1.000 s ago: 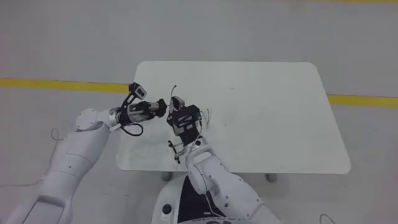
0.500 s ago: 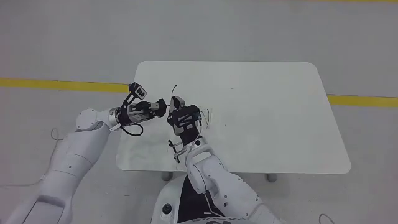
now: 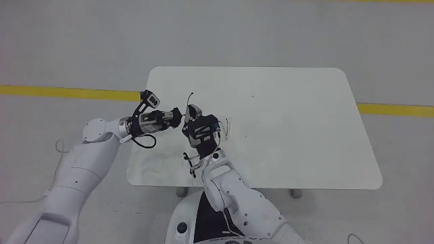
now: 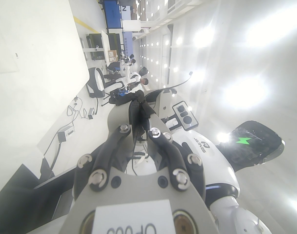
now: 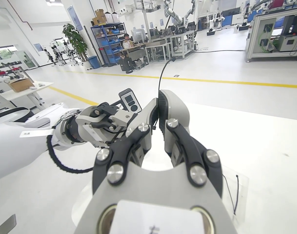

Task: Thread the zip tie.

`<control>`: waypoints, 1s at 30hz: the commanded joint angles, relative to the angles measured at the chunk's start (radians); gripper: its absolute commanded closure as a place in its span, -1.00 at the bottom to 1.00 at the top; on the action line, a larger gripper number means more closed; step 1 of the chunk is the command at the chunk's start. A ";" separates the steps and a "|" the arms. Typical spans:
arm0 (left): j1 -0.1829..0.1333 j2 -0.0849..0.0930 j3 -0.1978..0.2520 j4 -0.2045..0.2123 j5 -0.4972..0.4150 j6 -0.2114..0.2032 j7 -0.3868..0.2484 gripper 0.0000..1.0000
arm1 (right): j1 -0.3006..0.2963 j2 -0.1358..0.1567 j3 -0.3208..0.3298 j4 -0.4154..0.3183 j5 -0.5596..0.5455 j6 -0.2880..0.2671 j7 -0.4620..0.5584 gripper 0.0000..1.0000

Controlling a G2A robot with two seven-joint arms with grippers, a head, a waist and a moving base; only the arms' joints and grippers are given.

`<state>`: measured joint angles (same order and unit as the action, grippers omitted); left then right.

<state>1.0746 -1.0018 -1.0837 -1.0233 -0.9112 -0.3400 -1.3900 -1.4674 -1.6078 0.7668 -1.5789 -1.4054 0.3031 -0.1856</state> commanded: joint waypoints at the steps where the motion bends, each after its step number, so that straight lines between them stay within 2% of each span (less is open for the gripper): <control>1: 0.000 0.000 0.000 0.000 0.000 0.000 0.000 1.00 | 0.001 -0.001 0.001 0.002 0.000 0.000 0.000 1.00; 21: 0.000 0.000 0.000 0.000 0.000 0.000 0.000 1.00 | 0.000 -0.008 0.001 0.007 -0.009 -0.004 0.009 1.00; 30: 0.000 0.000 0.000 0.000 0.000 0.000 0.000 1.00 | -0.002 -0.010 0.004 0.007 -0.002 -0.025 0.015 1.00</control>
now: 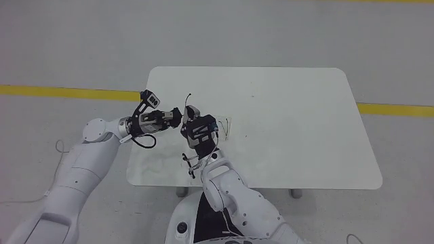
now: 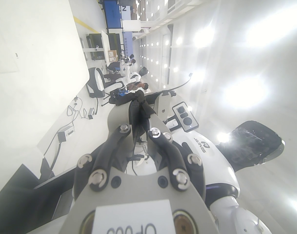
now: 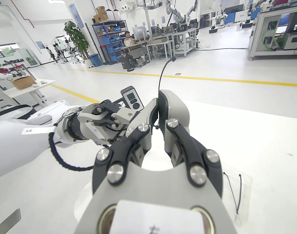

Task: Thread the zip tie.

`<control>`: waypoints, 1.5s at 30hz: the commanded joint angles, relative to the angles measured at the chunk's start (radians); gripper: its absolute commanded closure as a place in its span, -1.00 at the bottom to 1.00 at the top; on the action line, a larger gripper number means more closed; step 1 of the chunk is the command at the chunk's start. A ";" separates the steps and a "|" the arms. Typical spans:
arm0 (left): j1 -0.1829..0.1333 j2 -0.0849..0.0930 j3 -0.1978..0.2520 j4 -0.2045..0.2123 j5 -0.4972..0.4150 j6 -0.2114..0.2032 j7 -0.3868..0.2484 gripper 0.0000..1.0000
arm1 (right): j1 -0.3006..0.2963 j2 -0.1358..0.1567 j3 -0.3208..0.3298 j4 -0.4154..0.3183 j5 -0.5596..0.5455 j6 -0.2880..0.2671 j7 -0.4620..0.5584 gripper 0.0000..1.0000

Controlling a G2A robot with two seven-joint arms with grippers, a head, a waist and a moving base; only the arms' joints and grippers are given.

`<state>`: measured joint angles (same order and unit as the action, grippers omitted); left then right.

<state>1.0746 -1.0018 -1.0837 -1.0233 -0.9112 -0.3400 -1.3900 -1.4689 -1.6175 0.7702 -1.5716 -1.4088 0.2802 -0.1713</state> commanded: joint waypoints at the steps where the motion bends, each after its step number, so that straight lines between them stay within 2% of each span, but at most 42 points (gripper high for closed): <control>1: 0.000 0.000 0.000 0.000 0.000 0.000 0.000 1.00 | 0.000 0.000 0.001 0.000 0.003 -0.006 0.000 1.00; 18: 0.000 0.000 0.000 0.000 0.000 0.000 0.000 1.00 | -0.007 -0.002 0.008 0.006 -0.011 0.002 0.014 1.00; 45: 0.000 0.000 0.000 0.000 0.000 0.000 0.000 1.00 | -0.007 -0.007 0.011 0.023 0.002 -0.019 0.026 1.00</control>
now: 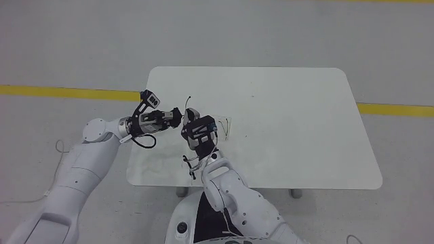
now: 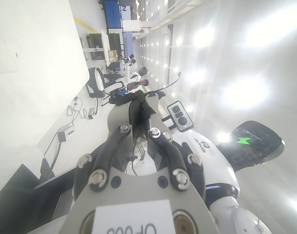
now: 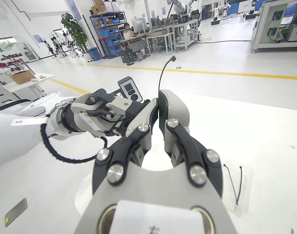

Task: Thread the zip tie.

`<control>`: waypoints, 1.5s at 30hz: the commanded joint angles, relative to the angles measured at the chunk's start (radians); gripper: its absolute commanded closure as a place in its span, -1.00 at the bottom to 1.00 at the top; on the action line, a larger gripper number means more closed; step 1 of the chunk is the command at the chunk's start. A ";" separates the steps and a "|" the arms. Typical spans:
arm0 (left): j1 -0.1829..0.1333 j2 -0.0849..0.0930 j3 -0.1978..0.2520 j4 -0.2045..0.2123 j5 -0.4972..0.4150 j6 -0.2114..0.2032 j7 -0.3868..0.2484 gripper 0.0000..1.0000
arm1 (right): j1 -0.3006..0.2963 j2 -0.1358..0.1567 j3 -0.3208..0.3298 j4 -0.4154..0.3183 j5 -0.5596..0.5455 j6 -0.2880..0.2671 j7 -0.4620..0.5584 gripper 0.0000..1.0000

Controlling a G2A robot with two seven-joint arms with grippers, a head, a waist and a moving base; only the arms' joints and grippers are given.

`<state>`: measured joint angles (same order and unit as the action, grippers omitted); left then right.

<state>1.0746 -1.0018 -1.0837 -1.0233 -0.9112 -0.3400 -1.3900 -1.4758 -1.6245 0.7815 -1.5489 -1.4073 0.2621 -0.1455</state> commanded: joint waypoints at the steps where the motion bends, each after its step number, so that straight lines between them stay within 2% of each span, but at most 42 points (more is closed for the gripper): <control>1: 0.000 0.000 0.000 0.000 0.000 0.000 0.000 1.00 | 0.001 0.000 -0.001 0.002 0.000 -0.002 0.001 1.00; 41: 0.000 0.000 0.000 0.000 0.000 0.000 0.000 1.00 | -0.004 -0.003 0.012 0.011 0.021 -0.018 0.013 1.00; 42: 0.000 0.000 0.000 0.000 0.000 0.000 0.000 1.00 | -0.005 -0.003 0.013 0.011 0.021 -0.019 0.012 0.50; 43: 0.000 0.000 0.000 0.000 0.000 0.000 0.000 1.00 | -0.007 -0.003 0.014 0.010 0.022 -0.016 0.009 -1.00; 45: 0.000 0.000 0.000 0.000 0.000 0.000 0.000 1.00 | -0.013 -0.003 0.018 0.007 0.031 -0.014 0.001 -1.00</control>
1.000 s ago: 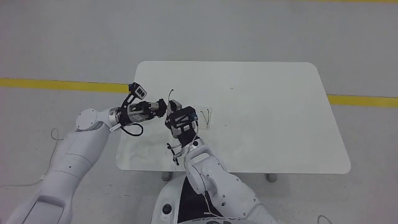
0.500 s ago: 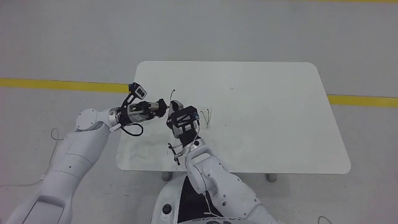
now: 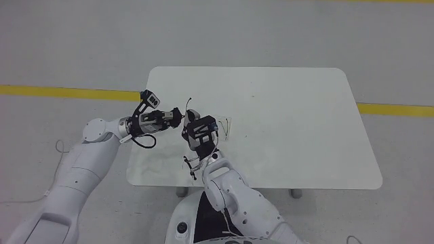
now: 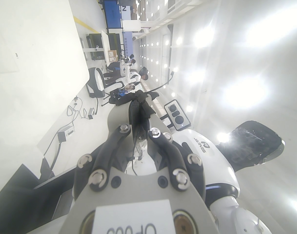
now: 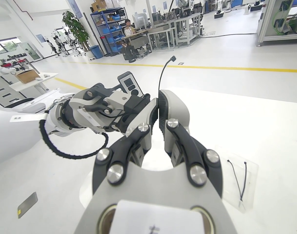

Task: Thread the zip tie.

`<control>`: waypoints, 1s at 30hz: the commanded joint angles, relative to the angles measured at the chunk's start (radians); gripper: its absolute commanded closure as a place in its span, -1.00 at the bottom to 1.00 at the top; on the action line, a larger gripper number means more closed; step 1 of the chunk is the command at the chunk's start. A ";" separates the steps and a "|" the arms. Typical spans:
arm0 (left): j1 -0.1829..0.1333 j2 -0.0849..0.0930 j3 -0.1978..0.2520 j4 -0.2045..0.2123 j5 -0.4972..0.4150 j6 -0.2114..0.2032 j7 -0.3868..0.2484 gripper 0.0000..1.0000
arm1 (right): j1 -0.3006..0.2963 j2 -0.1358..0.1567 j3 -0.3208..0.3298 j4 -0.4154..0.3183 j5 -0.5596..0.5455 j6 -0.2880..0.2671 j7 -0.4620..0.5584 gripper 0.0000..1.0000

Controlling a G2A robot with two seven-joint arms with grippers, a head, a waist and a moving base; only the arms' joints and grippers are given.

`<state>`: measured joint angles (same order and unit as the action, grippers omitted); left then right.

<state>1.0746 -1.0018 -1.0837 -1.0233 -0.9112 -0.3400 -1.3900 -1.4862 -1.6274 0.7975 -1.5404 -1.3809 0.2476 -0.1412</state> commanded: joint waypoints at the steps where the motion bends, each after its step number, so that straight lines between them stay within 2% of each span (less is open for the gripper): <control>1: 0.000 0.000 0.000 0.000 0.000 0.000 0.000 1.00 | -0.004 0.000 0.004 -0.002 0.006 0.001 -0.009 -1.00; 6: 0.000 0.000 0.000 0.000 0.000 0.000 0.000 1.00 | -0.022 0.005 0.023 -0.026 0.024 -0.007 -0.046 -1.00; 16: 0.000 0.000 0.000 0.000 0.000 0.000 0.000 1.00 | -0.022 0.005 0.023 -0.026 0.024 -0.007 -0.046 -1.00; 19: 0.000 0.000 0.000 0.000 0.000 0.000 0.000 1.00 | -0.027 0.012 0.032 -0.014 -0.078 0.039 -0.066 -1.00; 21: 0.000 0.000 0.000 0.000 0.000 0.000 0.000 1.00 | -0.041 0.018 0.031 -0.020 -0.139 0.043 -0.097 -1.00; 22: 0.000 0.000 0.000 0.000 0.000 0.000 0.000 1.00 | -0.048 0.024 0.034 -0.023 -0.178 0.037 -0.111 -1.00; 24: 0.000 0.000 0.000 0.000 0.000 0.000 0.000 1.00 | -0.046 0.037 0.034 -0.014 -0.189 0.045 -0.157 -1.00; 27: 0.000 0.000 0.000 0.000 0.000 0.000 0.000 1.00 | 0.011 0.077 -0.017 0.034 -0.189 0.092 -0.239 -1.00; 29: 0.000 0.000 0.000 0.000 0.000 0.000 0.000 1.00 | 0.064 0.109 -0.037 0.080 -0.189 0.092 -0.288 -1.00; 30: 0.000 0.000 0.000 0.000 0.000 0.000 0.000 1.00 | 0.064 0.109 -0.037 0.080 -0.189 0.092 -0.288 -1.00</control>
<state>1.0746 -1.0018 -1.0837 -1.0233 -0.9112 -0.3400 -1.3900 -1.4260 -1.5211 0.7566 -1.4639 -1.5695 0.3428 -0.4278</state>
